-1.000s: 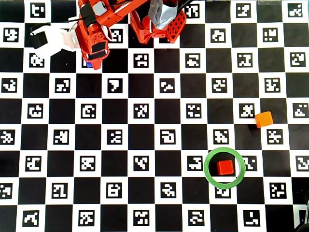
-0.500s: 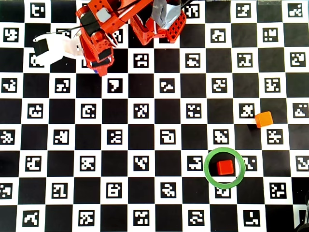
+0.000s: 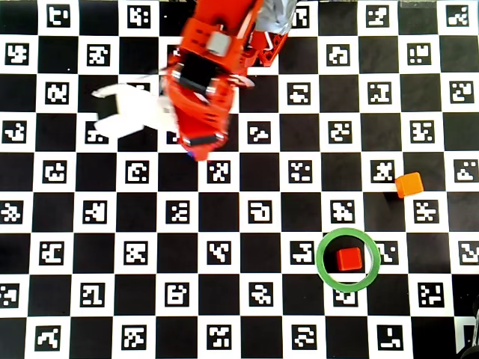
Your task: Grab the red cube then put it in the green circle then put the blue cube on top and finally the orange cube on top
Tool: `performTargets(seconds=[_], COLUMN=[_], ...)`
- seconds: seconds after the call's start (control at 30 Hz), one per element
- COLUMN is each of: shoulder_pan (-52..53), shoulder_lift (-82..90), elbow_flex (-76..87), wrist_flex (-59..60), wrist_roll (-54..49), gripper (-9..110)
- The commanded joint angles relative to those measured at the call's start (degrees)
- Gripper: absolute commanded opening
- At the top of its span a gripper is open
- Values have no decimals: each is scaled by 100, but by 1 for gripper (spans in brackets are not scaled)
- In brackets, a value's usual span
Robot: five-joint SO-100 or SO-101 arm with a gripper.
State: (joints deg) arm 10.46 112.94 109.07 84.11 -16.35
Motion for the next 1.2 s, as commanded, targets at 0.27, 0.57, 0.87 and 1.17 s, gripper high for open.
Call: performTargets(seconds=[0.27,0.57,0.87,1.17], shoulder_pan=[-1793,-2962,-3604,-3674], shoulder_lift=[-1635,-3129,-4333,-5115], elbow_flex=[-2997,-4509,-5836,-6653], wrist_flex=[448,712,729,554], wrist_roll=[1775,2619,3234,3357], gripper=[9,9,9,9])
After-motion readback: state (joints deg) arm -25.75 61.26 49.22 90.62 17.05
